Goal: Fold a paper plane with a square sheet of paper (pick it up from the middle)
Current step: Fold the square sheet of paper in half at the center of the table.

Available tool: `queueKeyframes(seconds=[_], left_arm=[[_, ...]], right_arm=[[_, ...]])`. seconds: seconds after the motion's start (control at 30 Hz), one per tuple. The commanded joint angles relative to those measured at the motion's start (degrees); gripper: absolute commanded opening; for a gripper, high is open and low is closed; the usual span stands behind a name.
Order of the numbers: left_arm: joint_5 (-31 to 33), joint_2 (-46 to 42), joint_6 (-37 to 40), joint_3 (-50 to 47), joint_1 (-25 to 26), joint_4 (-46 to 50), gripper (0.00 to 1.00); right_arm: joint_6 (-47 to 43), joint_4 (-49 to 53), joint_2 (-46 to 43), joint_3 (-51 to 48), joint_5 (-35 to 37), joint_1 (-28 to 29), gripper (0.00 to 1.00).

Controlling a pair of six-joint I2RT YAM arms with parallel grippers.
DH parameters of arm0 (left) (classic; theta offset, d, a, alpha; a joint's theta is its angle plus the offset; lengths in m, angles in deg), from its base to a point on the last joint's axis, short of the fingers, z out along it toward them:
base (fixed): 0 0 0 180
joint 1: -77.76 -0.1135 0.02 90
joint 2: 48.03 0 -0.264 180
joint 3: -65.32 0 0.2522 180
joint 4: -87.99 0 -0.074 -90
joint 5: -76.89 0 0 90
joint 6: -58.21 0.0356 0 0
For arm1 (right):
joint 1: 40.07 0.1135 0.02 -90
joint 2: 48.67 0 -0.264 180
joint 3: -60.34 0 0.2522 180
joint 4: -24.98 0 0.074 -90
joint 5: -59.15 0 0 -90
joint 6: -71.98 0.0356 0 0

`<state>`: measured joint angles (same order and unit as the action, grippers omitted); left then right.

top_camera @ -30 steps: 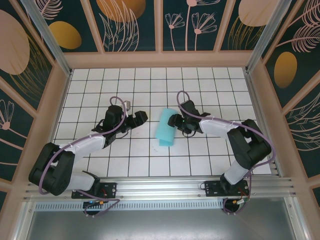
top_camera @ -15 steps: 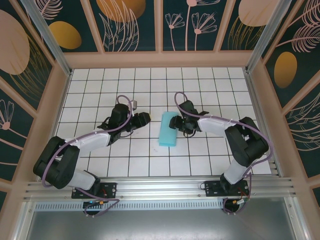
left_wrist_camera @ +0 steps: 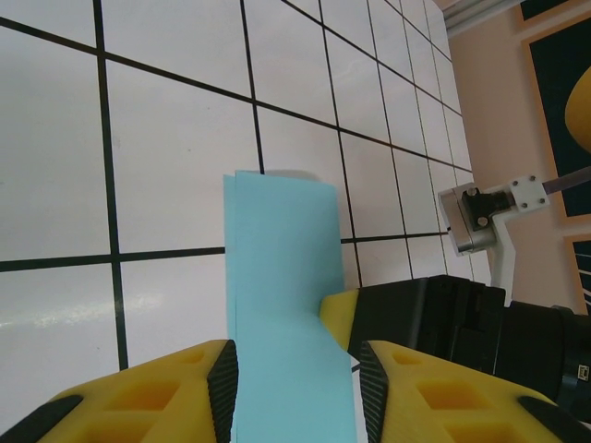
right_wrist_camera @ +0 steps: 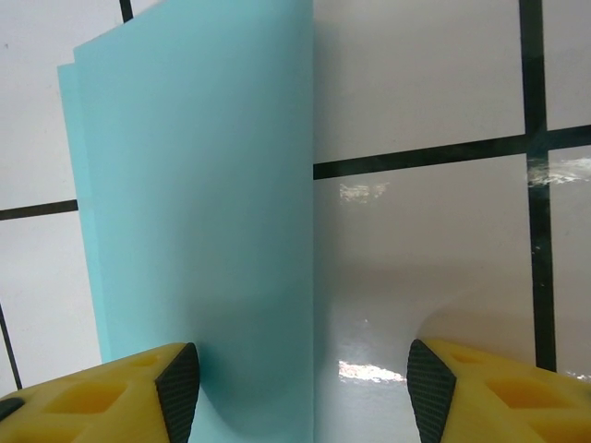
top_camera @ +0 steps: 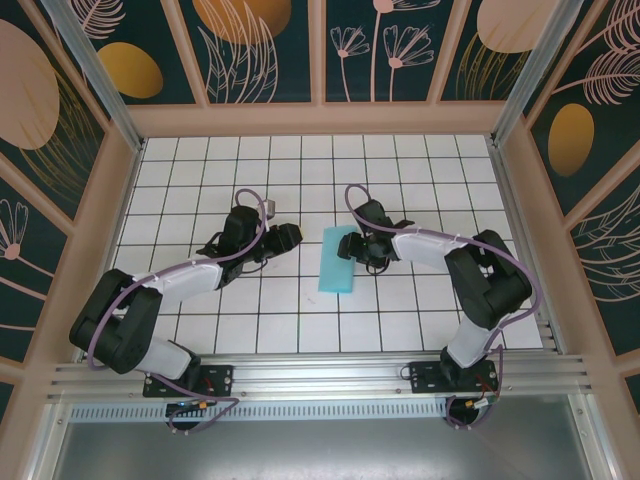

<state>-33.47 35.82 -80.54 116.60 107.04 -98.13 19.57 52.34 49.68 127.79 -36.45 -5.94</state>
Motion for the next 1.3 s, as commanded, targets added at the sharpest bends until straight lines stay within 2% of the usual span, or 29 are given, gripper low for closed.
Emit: queueKeyframes(seconds=[0.0, 0.47, 1.27], left_arm=[[0.23, 0.42, -0.12, 1.07, 0.24, -0.08, 0.42], [-0.03, 0.2, 0.57, 0.98, 0.21, 0.78, 0.42], [-0.9, 1.46, 0.91, 2.02, 0.25, 0.98, 0.4]], right_arm=[[-1.11, 0.0, 2.18, 1.81, -1.39, 0.89, 0.65], [-1.17, 2.13, 4.12, 3.46, 0.47, 1.64, 0.71], [-1.11, 4.46, 6.95, 3.97, 2.99, 2.01, 0.7]])
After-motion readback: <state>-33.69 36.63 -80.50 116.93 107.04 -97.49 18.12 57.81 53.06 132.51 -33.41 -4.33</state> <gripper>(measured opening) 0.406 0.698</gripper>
